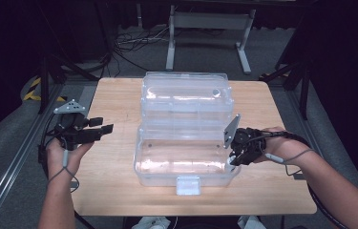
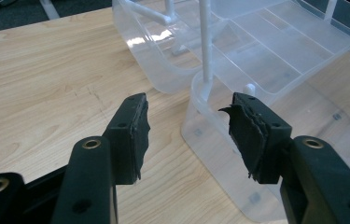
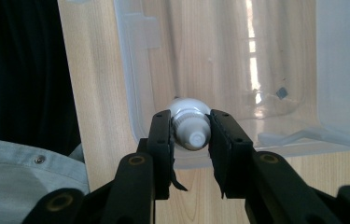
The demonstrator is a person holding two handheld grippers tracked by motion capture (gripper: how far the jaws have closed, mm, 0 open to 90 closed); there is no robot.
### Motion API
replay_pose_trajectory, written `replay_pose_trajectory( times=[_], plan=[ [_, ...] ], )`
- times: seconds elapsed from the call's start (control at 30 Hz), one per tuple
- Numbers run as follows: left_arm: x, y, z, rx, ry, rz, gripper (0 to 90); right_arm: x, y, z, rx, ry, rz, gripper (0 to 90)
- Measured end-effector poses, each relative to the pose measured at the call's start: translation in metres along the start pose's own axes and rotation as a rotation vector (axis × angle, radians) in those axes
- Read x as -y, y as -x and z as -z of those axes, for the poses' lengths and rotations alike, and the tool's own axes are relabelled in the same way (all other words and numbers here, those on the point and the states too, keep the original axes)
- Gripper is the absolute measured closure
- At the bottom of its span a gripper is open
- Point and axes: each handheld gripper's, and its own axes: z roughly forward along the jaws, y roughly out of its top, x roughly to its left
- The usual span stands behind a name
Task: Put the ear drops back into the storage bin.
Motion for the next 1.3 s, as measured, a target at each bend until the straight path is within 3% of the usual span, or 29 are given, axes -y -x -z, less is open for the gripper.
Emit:
replay_pose_trajectory(
  times=[0.7, 1.3],
  plan=[
    [0.0, 0.0, -0.002, 0.002, -0.006, -0.001, 47.4, -0.002, 0.003, -0.025, -0.015, -0.036, 0.02, 71.0],
    [0.001, -0.002, 0.0, 0.0, -0.001, 0.002, 47.4, -0.003, 0.006, -0.042, -0.035, -0.064, 0.004, 71.0]
  ],
)
